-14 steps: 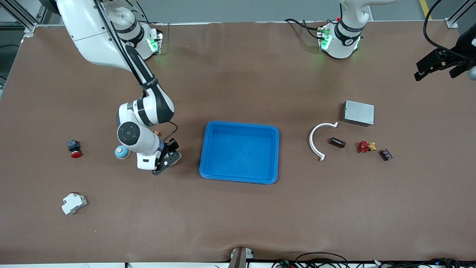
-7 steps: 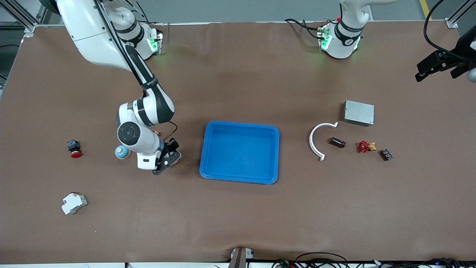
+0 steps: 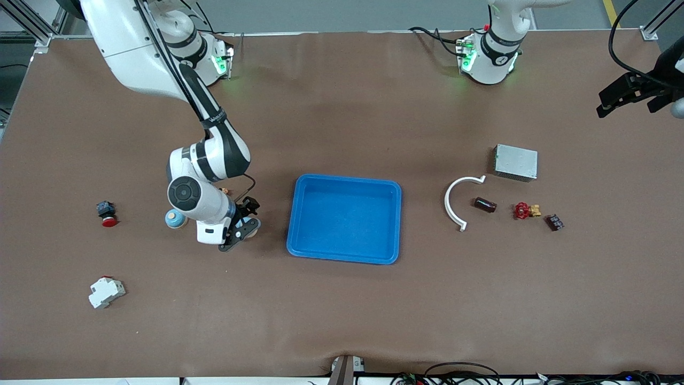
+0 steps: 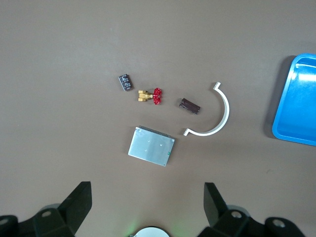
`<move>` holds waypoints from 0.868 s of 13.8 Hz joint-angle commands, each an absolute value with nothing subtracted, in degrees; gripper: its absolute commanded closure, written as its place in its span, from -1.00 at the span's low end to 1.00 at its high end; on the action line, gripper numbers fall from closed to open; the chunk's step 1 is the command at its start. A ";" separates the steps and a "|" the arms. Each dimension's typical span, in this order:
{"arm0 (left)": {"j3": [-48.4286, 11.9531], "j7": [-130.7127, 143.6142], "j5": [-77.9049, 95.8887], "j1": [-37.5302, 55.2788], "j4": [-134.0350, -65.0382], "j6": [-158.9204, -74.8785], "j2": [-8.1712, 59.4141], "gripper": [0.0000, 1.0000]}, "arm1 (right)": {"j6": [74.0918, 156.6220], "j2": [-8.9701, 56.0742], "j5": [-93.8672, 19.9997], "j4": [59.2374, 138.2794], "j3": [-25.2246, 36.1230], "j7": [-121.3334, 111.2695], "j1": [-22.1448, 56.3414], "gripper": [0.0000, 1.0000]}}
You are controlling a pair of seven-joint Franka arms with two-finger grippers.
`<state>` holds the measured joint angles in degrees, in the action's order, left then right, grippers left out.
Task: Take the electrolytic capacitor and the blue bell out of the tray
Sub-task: 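Lower the bell onto the table beside the red-capped button and open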
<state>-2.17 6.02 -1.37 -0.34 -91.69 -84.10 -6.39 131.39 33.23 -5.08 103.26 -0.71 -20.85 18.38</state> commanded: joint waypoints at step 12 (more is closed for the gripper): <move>-2.81 5.98 -1.50 -0.61 -90.88 -84.37 -6.50 -1.00 | 103.73 14.26 -5.80 100.90 -1.41 11.34 24.79 -1.00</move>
<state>-2.40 6.02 -1.37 -0.31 -91.45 -84.22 -6.34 106.96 18.95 -5.30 99.16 -1.74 10.14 24.85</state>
